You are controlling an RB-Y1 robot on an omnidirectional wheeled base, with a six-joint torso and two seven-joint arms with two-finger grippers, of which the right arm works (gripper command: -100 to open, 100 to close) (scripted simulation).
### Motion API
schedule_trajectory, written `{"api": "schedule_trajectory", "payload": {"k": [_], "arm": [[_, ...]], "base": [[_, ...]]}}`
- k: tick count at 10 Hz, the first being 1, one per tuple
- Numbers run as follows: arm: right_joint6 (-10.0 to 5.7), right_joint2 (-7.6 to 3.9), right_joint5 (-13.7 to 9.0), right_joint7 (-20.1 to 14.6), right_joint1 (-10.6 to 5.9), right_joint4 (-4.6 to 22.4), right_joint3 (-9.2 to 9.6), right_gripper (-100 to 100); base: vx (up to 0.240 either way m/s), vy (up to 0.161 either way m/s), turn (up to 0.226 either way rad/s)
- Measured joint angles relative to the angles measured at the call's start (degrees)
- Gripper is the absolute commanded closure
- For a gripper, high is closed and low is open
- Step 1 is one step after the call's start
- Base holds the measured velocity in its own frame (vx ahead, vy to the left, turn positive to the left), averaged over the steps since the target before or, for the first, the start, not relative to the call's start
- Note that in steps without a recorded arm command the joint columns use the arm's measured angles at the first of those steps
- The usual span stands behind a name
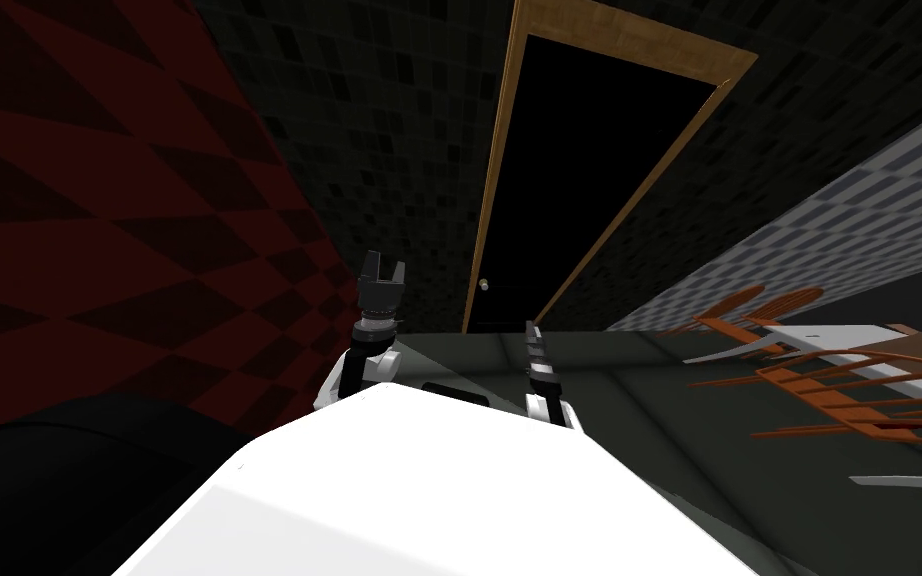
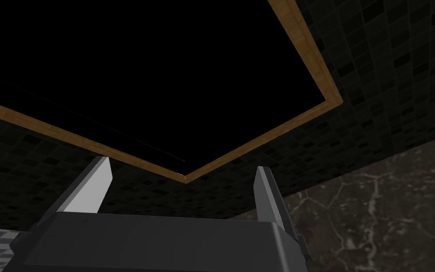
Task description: Pull the door open
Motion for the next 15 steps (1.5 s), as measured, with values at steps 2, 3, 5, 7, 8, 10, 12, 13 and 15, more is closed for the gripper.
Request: {"api": "schedule_trajectory", "payload": {"k": [2,3,5,7,8,10,12,13,15], "arm": [[-0.54,-0.28,1.0,1.9,-0.99,2.4,0.02,-100],[-0.98,-0.43,1.4,2.9,-1.63,3.9,-0.03,-100],[-1.48,-0.63,2.4,4.9,-2.13,5.7,0.11,-100],[-2.32,-1.01,3.3,6.7,-3.29,8.6,-0.01,-100],[-2.86,-1.13,3.7,7.7,-3.89,10.2,-0.06,-100],[-3.81,-1.27,4.7,9.8,-4.81,12.9,-0.06,-100],[-4.87,-1.74,6.0,12.4,-6.21,16.5,-0.14,-100],[-5.06,-1.95,6.5,13.3,-6.50,17.3,-0.10,-100],[-5.87,-1.97,7.4,15.3,-7.24,19.8,-0.05,-100]], "base": [[0.076,0.040,-0.036],[0.098,0.051,-0.027],[0.104,0.054,-0.037],[0.090,0.048,-0.034],[0.098,0.034,-0.030],[0.123,0.066,-0.047],[0.124,0.060,-0.037],[0.094,0.037,-0.028],[0.084,0.040,-0.037]]}}
